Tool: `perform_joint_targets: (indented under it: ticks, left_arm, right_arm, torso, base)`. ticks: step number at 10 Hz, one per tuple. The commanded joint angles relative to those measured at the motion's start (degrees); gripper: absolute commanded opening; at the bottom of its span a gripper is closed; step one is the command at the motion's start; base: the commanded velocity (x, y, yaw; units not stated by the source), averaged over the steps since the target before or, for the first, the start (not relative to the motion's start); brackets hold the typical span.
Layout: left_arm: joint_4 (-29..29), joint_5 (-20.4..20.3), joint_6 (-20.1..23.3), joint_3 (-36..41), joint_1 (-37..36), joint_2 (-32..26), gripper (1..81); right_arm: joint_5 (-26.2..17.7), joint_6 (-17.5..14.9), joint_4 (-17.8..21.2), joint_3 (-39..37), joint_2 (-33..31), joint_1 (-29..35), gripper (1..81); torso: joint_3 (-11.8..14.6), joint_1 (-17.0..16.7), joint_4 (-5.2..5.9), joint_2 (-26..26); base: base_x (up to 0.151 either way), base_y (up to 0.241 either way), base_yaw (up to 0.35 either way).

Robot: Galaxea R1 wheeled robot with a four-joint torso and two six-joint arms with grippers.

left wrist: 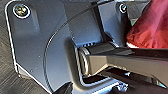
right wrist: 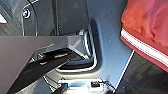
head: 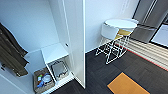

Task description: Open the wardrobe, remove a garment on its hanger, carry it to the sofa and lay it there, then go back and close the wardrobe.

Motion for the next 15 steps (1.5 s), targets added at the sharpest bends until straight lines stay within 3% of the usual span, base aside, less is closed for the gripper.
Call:
perform_joint_targets:
  ticks: [1, 15]
  left_arm:
    - [0.31, 1.82, 0.1, 0.15, -0.93, -0.07, 81.1]
    - [0.22, 1.73, 0.01, 0.15, -0.93, -0.07, 81.1]
  right_arm:
    - [-3.87, -0.06, -0.05, 0.14, 0.38, 0.45, 81.1]
    - [-3.87, -0.15, -0.23, 0.14, 0.65, 0.63, 81.1]
  torso:
    - [0.0, 0.01, 0.0, 0.0]
    - [0.0, 0.01, 0.0, 0.0]
  base:
    - [0.0, 0.0, 0.331]
    - [0.0, 0.0, 0.312]
